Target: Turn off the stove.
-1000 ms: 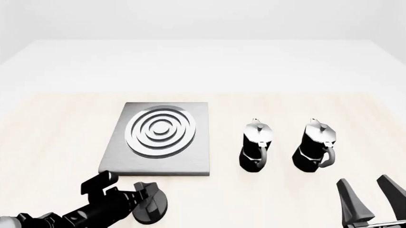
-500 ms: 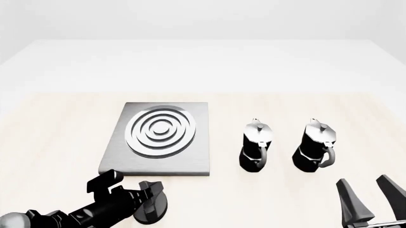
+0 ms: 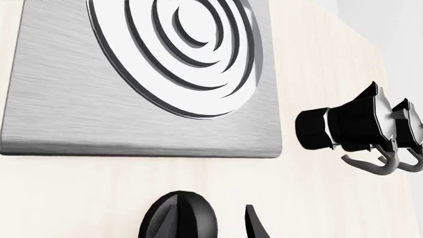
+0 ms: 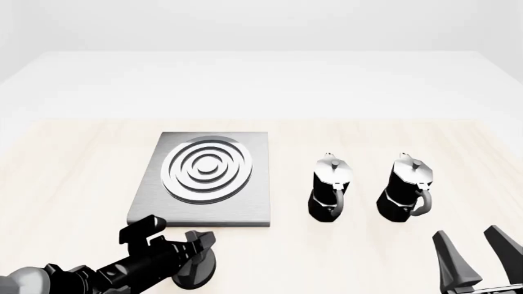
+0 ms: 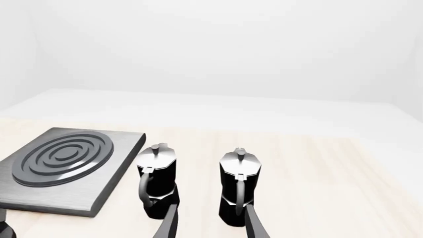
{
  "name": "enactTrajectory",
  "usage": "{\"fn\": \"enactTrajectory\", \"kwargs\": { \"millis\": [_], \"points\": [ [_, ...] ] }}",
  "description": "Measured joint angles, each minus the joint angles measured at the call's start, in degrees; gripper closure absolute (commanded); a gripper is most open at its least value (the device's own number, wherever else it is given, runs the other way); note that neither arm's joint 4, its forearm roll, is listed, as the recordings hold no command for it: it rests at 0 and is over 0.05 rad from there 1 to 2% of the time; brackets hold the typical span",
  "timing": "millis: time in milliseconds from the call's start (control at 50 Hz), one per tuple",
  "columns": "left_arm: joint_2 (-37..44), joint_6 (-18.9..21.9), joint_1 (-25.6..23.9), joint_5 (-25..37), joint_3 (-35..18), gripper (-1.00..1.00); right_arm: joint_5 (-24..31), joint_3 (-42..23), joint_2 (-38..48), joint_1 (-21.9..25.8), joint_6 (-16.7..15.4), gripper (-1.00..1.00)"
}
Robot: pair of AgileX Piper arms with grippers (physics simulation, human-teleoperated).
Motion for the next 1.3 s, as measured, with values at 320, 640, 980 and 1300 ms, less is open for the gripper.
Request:
{"fn": "enactTrajectory", "kwargs": {
  "millis": [320,640,980,1300],
  "points": [
    [0.2,0.2,0.3,-0.3,0.0,-1.00,0.0,0.0,0.0,0.2,0.0,-1.00],
    [-0.6,3.7,-0.7,4.6,-1.8,-1.00,-0.1,0.0,0.0,0.4,0.2,-1.00],
    [-6.3,7.5,0.1,12.8,-5.2,-1.00,-0.3,0.0,0.0,1.0,0.0,-1.00],
    [-16.3,8.5,3.7,19.3,-5.2,-1.00,-0.5,0.0,0.0,1.3,-0.2,-1.00]
  ]
}}
